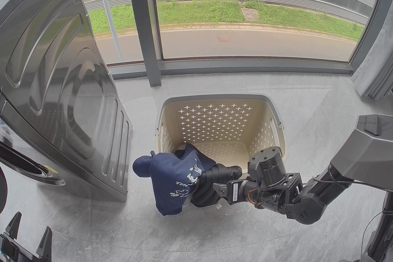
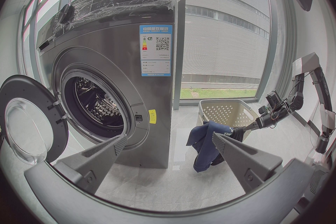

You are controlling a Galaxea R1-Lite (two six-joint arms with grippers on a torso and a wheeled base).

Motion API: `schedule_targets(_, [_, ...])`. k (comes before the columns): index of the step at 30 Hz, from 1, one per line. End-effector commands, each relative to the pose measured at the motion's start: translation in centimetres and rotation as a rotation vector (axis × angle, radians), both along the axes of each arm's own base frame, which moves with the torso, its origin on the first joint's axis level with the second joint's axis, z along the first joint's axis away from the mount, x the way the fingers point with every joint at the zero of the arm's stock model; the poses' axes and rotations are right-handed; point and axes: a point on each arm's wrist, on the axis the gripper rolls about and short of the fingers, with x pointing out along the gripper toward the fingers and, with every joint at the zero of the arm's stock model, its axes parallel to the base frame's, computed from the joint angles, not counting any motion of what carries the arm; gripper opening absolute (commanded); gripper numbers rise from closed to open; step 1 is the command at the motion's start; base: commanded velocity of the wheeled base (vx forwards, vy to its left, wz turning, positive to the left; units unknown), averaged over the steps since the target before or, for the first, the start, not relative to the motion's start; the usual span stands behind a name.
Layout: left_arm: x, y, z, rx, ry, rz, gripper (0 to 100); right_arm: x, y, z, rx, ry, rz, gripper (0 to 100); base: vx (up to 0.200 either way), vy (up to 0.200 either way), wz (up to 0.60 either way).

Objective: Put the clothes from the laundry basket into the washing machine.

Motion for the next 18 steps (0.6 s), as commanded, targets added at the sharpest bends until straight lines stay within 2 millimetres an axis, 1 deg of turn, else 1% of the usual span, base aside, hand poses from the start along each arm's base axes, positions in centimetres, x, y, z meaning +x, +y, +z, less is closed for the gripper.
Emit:
schedule_targets(1, [0.1,0.0,-0.5,-0.001,0.009,0.000,100,1.2,1.0,-1.5,-0.006,0.009,-0.006,100,0.000,0.000,0.00])
schedule_targets(6, [0.1,0.0,-0.5,0.001,0.009,0.000,100,2.1,1.5,-2.4,-0.008,0.015,-0.009,100,0.000,0.000,0.00])
schedule_targets(13, [0.1,0.0,-0.5,-0.001,0.009,0.000,100,3.0,2.4,-2.8,0.017,0.008,-0.017,100,0.000,0.000,0.00])
schedule_targets(18, [0.1,0.0,-0.5,0.001,0.009,0.000,100,3.6,2.8,-3.9,0.011,0.016,-0.023,100,0.000,0.000,0.00])
